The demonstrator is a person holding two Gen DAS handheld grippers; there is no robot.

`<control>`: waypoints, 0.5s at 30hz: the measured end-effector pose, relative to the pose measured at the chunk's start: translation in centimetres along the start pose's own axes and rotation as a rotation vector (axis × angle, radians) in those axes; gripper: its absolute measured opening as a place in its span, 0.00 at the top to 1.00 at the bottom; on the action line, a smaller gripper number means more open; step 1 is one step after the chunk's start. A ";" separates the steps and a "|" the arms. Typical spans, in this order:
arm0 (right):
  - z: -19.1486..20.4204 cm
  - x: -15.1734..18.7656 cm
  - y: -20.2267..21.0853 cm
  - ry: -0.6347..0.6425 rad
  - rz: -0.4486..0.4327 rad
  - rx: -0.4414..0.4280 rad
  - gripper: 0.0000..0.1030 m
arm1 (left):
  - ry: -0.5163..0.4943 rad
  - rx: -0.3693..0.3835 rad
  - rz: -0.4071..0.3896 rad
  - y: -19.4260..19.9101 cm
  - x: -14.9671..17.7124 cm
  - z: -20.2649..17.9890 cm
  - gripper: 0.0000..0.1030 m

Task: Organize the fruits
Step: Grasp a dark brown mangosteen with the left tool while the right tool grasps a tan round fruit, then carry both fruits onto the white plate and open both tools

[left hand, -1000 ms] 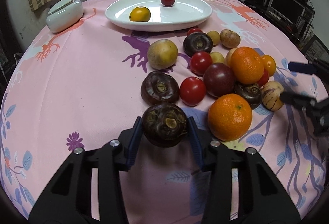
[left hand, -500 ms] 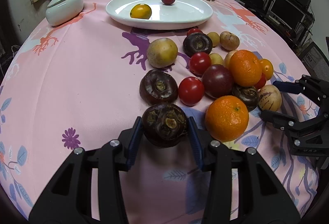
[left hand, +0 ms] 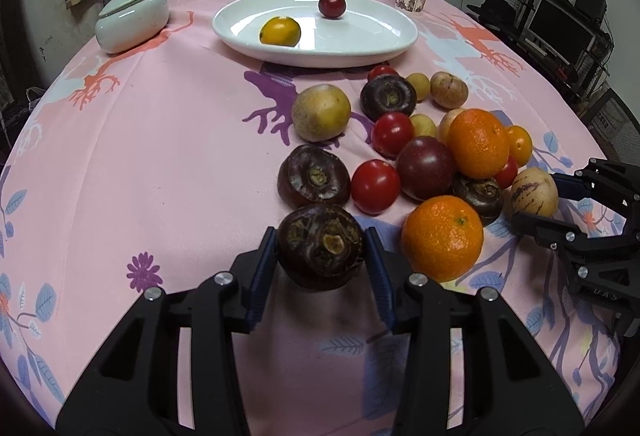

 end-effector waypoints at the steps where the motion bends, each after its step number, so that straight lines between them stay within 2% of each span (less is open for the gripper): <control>1: -0.2 -0.1 0.2 -0.006 -0.007 -0.001 0.59 | 0.000 0.008 -0.007 0.2 -0.1 0.0 0.57; 7: -1.7 -0.6 1.3 -0.074 -0.077 0.001 0.59 | 0.010 0.032 -0.044 1.2 -0.3 0.1 0.57; 12: -2.3 -0.8 1.5 -0.099 -0.096 -0.001 0.59 | 0.058 0.012 -0.035 1.0 -0.6 0.8 0.57; 15: -2.5 -1.0 2.0 -0.112 -0.122 -0.017 0.59 | 0.091 0.019 -0.065 2.3 -1.1 0.8 0.57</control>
Point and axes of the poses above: each gripper's, at about its wrist camera, not at the fingertips, and y roughly against the way its jaws point, z to its left, x to its underside, the point moved 2 cm from there along -y, roughly the way its jaws point, and after that the axes turned 2 degrees about z, right-handed, at the moved point
